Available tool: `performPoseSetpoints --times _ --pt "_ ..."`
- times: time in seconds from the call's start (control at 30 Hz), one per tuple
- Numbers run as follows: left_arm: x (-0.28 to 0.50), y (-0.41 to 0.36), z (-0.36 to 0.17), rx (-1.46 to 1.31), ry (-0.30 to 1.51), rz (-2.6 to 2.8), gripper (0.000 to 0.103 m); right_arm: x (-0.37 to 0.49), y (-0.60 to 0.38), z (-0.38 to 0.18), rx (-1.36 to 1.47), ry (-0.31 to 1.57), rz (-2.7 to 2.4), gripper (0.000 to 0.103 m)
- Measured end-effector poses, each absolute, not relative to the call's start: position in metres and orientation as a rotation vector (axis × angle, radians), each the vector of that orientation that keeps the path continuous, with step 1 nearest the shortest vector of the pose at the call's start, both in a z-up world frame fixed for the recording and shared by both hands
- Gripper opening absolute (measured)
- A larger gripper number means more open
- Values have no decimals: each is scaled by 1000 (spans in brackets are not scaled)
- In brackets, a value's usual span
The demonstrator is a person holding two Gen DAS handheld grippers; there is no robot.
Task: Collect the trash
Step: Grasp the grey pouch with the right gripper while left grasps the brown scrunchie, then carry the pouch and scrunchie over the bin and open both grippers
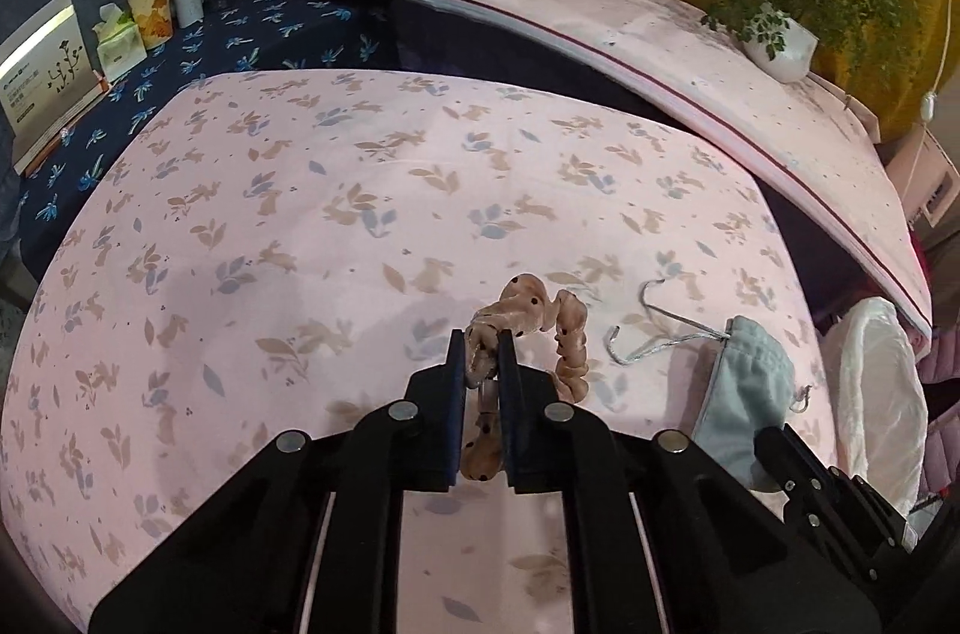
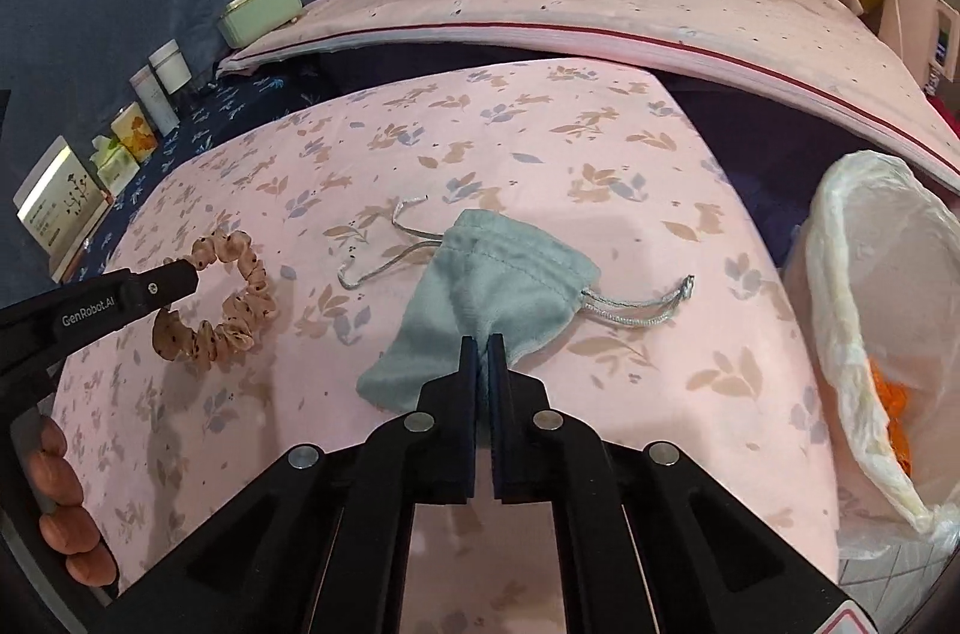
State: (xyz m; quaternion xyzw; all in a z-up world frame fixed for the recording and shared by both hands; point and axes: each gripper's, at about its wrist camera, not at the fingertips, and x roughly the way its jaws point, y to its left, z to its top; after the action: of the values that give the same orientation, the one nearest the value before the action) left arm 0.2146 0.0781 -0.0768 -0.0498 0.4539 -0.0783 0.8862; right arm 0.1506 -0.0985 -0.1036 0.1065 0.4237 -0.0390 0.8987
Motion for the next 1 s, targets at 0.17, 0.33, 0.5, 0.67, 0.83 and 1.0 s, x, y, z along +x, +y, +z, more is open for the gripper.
performPoseSetpoints --times 0.17,0.33,0.5,0.67,0.83,1.0 --pt "184 35 -55 -71 912 -232 9 117 -130 -81 251 816 -115 4" --pt "159 -10 -36 -35 882 -305 9 86 -161 -59 278 759 -153 4" --pt "138 -57 -24 6 860 -384 10 60 -194 -43 278 715 -197 4" --pt "120 -98 -15 47 841 -449 10 39 -228 -36 291 694 -249 4" --pt "109 -130 -9 70 833 -504 10 22 -255 -33 306 673 -290 4" --pt "101 -156 -8 91 833 -555 10 7 -277 -32 322 656 -324 4"
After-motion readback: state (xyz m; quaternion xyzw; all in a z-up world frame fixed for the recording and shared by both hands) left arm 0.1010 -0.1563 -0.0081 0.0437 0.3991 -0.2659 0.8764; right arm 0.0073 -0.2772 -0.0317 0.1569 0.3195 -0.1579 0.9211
